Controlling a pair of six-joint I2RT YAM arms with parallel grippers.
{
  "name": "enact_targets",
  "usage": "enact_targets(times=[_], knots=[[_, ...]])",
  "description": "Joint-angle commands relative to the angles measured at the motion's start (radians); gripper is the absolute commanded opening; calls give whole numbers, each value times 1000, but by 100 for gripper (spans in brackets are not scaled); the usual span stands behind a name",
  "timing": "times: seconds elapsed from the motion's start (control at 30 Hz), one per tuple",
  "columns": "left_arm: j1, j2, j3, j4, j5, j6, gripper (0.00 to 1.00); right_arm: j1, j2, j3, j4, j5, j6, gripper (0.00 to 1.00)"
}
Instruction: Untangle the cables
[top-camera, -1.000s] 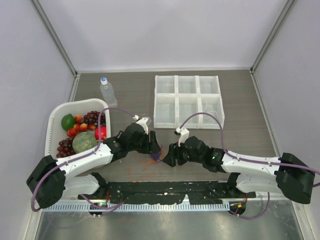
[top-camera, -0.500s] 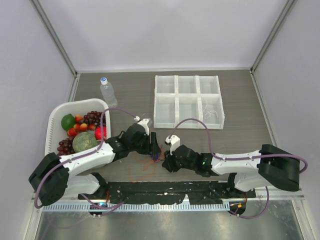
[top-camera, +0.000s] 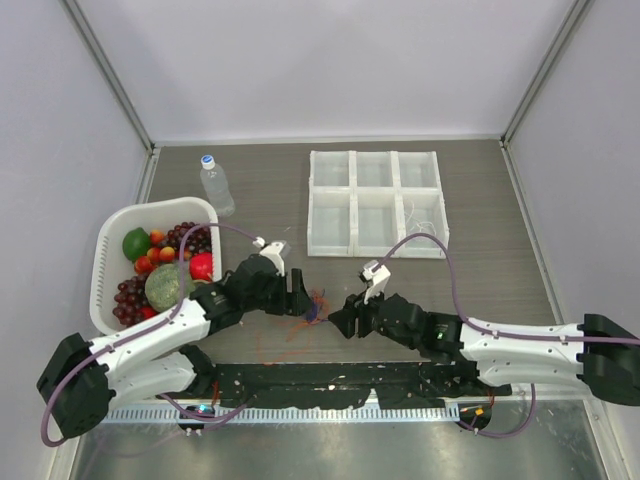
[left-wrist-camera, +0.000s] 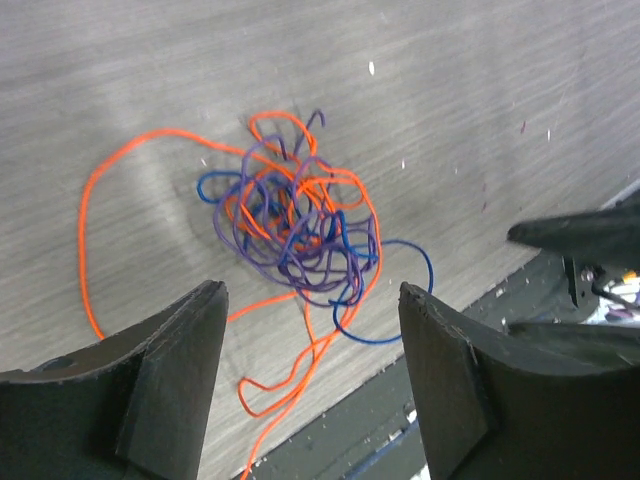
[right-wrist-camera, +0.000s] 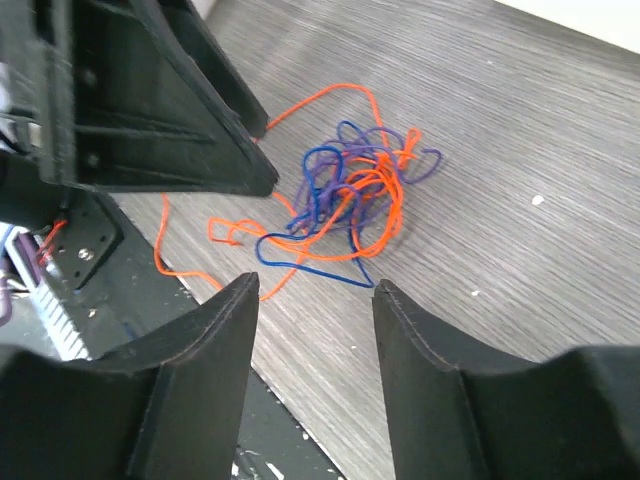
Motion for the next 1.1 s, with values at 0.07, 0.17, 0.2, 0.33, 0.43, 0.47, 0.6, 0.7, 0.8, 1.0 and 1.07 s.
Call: enact_targets(times=[0.07, 0.17, 0.2, 0.33, 0.43, 0.47, 0.6, 0.7, 0.8, 1.0, 1.07], knots=[[4, -26, -94, 13, 210, -94, 69, 4, -21, -4, 94, -129, -109, 60], [4, -66, -159, 56, 235, -148, 63, -20, 29, -1, 153, -166, -183, 61], [2, -81, -171, 57, 240, -155, 63, -32, 46, 6, 186, -219, -192, 61], [2, -119, -209, 66, 273, -180, 58, -100, 147, 44, 243, -374, -220, 61], [2, -129, -223, 73, 273, -189, 44, -111, 252, 98, 223, -430, -244, 58], [2, -123, -225, 74, 273, -189, 40, -111, 275, 121, 220, -442, -255, 57], [2, -103, -200, 56, 254, -168, 19, -111, 365, 150, 228, -422, -261, 47], [2, -103, -135, -36, 217, -114, 1, -108, 365, 157, 211, -360, -249, 34], [2, -155, -70, -145, 146, -53, 0, -109, 338, 132, 203, -249, -206, 15], [2, -355, 88, -303, -26, 38, 0, -112, 235, 91, 79, 51, -59, 1], [2, -424, 138, -312, -88, 47, 0, -111, 177, 57, 38, 160, 9, 1]])
